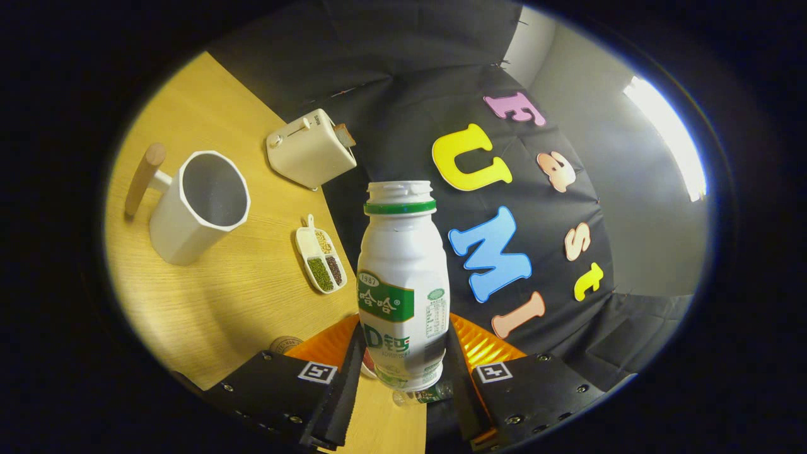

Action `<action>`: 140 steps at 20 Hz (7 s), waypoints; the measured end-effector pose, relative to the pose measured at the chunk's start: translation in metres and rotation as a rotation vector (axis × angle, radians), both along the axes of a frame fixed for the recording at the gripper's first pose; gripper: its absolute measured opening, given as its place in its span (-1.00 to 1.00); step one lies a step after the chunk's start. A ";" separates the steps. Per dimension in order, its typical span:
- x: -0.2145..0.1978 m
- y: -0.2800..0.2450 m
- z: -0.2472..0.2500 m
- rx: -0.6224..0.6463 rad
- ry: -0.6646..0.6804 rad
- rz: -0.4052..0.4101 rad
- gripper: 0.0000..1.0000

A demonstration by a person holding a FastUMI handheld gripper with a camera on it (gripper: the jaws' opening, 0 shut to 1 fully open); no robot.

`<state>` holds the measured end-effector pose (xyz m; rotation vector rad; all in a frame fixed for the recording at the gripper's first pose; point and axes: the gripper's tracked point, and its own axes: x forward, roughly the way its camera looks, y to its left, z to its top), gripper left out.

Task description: Take the bottle from table, then pour the juice into the cup, finally place the bottle on the coaster

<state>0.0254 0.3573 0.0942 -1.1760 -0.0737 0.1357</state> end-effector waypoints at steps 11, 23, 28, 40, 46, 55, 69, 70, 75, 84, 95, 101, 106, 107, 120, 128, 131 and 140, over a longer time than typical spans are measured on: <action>0.003 0.020 0.000 -0.168 -0.069 0.007 0.30; 0.001 0.032 0.001 -0.286 -0.128 0.011 0.30; 0.003 0.035 0.002 -0.315 -0.142 0.011 0.30; 0.000 0.040 0.003 -0.378 -0.169 0.018 0.30; -0.003 0.042 0.004 -0.416 -0.176 0.018 0.30; -0.003 0.043 0.003 -0.447 -0.182 0.021 0.30; -0.001 0.049 0.011 -0.474 -0.205 0.027 0.30; 0.000 0.049 0.011 -0.475 -0.205 0.027 0.30; -0.001 0.048 0.013 -0.486 -0.214 0.024 0.30; -0.001 0.047 0.014 -0.506 -0.220 0.021 0.30; -0.003 0.048 0.020 -0.530 -0.240 0.023 0.30; -0.005 0.050 0.022 -0.557 -0.255 0.024 0.30; -0.007 0.050 0.025 -0.567 -0.265 0.027 0.30; -0.007 0.051 0.026 -0.569 -0.267 0.026 0.30; -0.007 0.052 0.030 -0.623 -0.298 0.028 0.30; -0.009 0.057 0.034 -0.664 -0.347 0.033 0.30; -0.008 0.059 0.035 -0.673 -0.353 0.033 0.30; -0.008 0.063 0.032 -0.715 -0.380 0.040 0.30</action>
